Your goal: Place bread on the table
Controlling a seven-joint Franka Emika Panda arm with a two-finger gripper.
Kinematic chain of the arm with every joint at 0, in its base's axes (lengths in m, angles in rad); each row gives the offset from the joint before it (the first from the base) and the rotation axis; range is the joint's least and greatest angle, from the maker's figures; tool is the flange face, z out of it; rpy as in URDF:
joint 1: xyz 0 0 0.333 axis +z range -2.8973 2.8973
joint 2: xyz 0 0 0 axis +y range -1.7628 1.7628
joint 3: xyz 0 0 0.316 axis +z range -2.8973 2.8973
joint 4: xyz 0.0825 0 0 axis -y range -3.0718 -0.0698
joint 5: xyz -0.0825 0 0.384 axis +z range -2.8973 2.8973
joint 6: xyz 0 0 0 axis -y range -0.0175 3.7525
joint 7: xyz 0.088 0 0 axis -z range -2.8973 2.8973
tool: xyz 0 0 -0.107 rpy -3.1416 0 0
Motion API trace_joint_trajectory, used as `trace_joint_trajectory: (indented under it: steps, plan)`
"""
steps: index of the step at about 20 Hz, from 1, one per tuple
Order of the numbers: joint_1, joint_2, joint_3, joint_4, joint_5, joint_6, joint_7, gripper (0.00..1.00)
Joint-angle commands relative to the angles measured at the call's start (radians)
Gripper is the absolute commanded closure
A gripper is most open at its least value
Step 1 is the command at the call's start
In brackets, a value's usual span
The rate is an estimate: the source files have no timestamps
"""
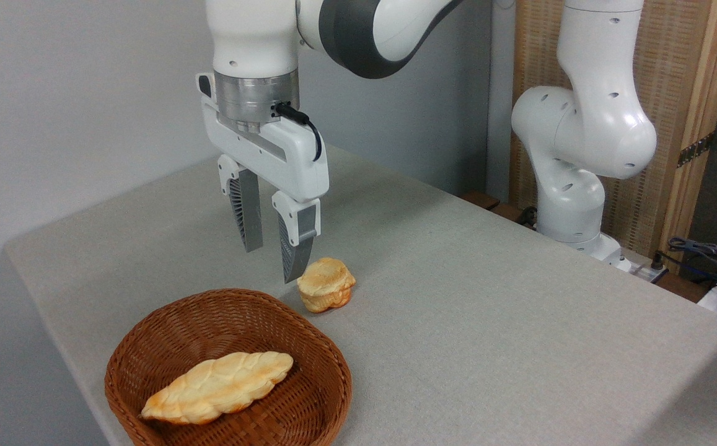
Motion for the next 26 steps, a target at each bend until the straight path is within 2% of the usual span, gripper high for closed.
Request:
trace_joint_trajectory:
  steps: [1, 7, 12, 17, 24, 26]
  plan:
    - [-0.008, 0.002, 0.013, 0.012, -0.008, 0.002, 0.003, 0.00]
    - [-0.008, 0.002, 0.011, 0.016, -0.008, 0.011, 0.008, 0.00]
    - [-0.007, 0.015, 0.031, 0.013, -0.004, 0.101, 0.017, 0.00]
    - [-0.005, 0.092, 0.034, 0.013, -0.004, 0.242, 0.019, 0.00]
    - [-0.005, 0.181, 0.072, 0.013, -0.004, 0.341, 0.161, 0.00]
    - [-0.005, 0.204, 0.080, 0.013, -0.004, 0.365, 0.169, 0.00]
